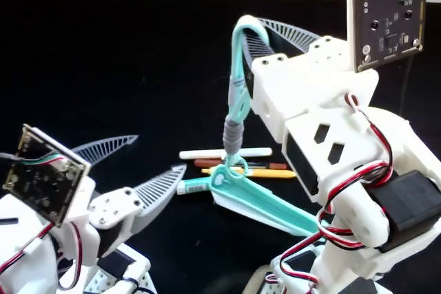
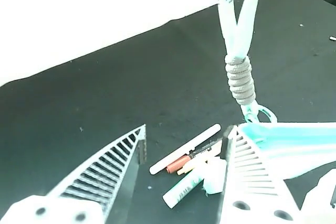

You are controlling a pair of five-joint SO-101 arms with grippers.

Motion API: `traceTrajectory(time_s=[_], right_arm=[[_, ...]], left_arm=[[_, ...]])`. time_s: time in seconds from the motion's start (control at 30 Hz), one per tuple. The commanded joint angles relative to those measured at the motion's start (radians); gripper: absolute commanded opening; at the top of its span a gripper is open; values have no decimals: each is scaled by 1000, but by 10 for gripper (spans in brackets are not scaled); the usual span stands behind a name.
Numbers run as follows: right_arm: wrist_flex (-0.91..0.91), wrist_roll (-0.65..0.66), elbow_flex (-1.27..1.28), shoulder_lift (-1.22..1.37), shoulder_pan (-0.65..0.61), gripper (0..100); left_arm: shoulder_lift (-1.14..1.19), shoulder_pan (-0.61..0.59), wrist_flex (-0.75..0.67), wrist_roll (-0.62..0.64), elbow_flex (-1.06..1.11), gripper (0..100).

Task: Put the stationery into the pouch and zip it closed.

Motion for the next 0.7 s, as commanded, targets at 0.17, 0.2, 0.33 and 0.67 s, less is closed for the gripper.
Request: traceTrajectory(time_s=[0.17, 0.2, 0.33, 0.67], right_arm=[[-24, -6, -12, 5, 1, 8], [-24, -6, -12, 5, 1, 8], [-24, -6, -12, 5, 1, 8], [-19, -6, -12, 5, 1, 8]], left_arm=[[-1, 150, 3, 6, -4, 245], [-1, 151, 3, 6, 5, 245], [-1, 151, -3, 6, 56, 245], [1, 151, -130, 6, 199, 245]])
